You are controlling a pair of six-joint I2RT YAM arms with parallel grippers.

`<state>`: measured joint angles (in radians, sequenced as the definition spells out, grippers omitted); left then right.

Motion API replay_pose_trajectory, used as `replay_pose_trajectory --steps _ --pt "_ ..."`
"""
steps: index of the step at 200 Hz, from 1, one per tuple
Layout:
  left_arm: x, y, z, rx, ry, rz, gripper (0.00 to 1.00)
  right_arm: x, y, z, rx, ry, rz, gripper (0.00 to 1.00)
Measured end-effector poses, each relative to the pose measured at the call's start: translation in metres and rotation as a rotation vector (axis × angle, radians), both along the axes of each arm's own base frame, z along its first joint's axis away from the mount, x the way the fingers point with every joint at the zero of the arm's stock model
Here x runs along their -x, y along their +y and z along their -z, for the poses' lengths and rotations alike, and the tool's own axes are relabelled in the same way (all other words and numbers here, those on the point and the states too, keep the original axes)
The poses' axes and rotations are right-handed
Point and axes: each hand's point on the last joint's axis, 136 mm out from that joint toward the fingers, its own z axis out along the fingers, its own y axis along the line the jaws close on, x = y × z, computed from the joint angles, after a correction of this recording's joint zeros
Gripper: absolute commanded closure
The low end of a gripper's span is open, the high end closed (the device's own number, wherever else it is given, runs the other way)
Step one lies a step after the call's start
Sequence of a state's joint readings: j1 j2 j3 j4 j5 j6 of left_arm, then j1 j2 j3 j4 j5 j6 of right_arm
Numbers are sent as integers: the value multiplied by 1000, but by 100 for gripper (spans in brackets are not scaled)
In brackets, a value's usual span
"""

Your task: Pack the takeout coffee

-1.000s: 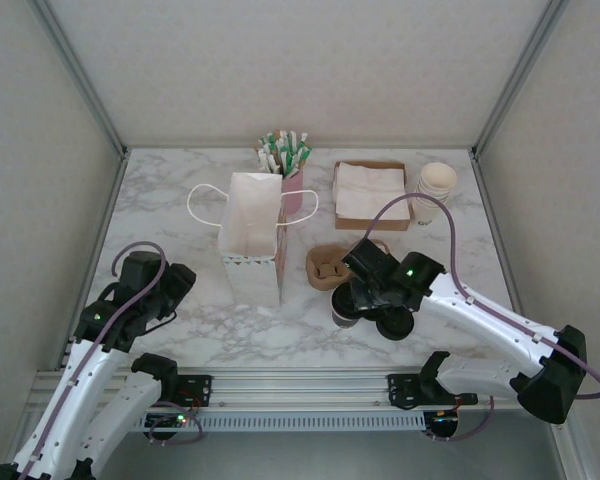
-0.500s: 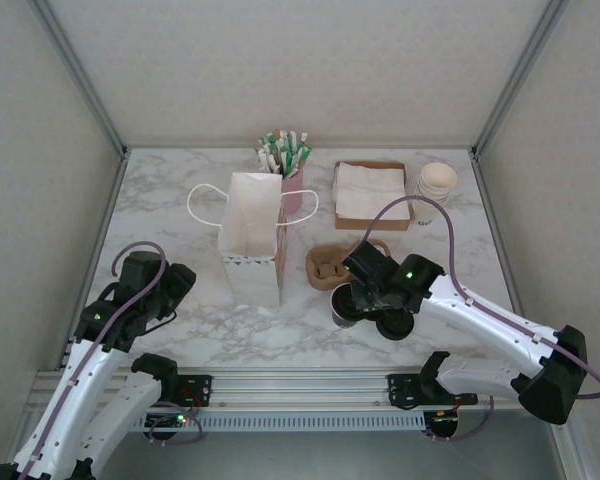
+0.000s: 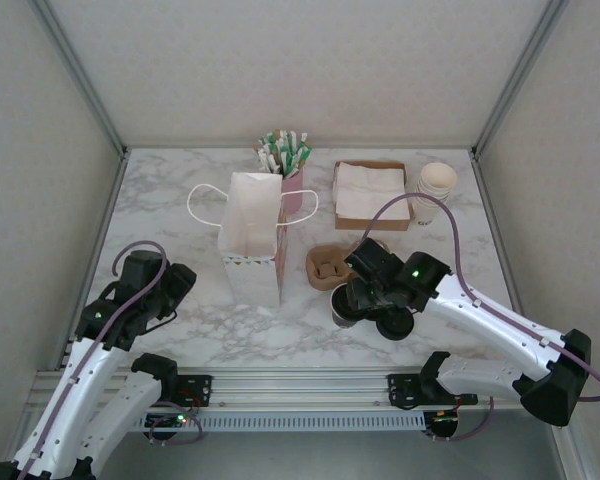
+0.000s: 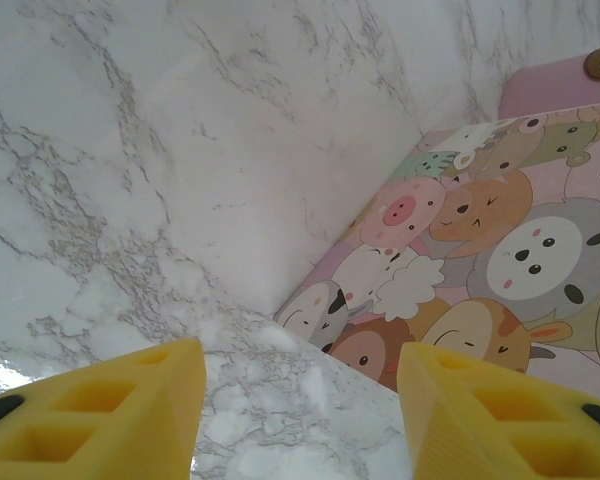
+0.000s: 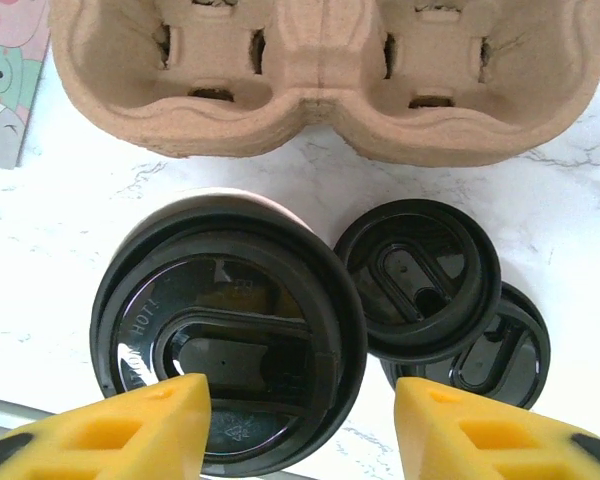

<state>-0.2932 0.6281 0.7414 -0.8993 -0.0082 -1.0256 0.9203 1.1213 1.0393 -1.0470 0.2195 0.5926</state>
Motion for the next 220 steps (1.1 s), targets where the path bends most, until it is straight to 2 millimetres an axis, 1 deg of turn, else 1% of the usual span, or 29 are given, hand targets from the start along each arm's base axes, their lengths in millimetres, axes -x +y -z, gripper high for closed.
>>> replay_pose_trajectory --steps 13,23,41,76,143,167,220 --pt "0 0 0 0 0 0 48 0 3 0 -9 2 -10 35" --pt "0 0 0 0 0 0 48 1 6 1 -10 6 -16 34" --pt "0 0 0 0 0 0 48 1 9 3 -7 12 -22 28" --pt "0 0 0 0 0 0 48 1 15 8 -3 22 -35 21" --pt "0 0 0 -1 2 0 48 1 18 18 15 44 -38 20" --pt "-1 0 2 -3 9 0 48 1 22 18 3 45 -43 19" --pt "-1 0 2 -4 12 0 48 1 23 18 0 44 -45 18"
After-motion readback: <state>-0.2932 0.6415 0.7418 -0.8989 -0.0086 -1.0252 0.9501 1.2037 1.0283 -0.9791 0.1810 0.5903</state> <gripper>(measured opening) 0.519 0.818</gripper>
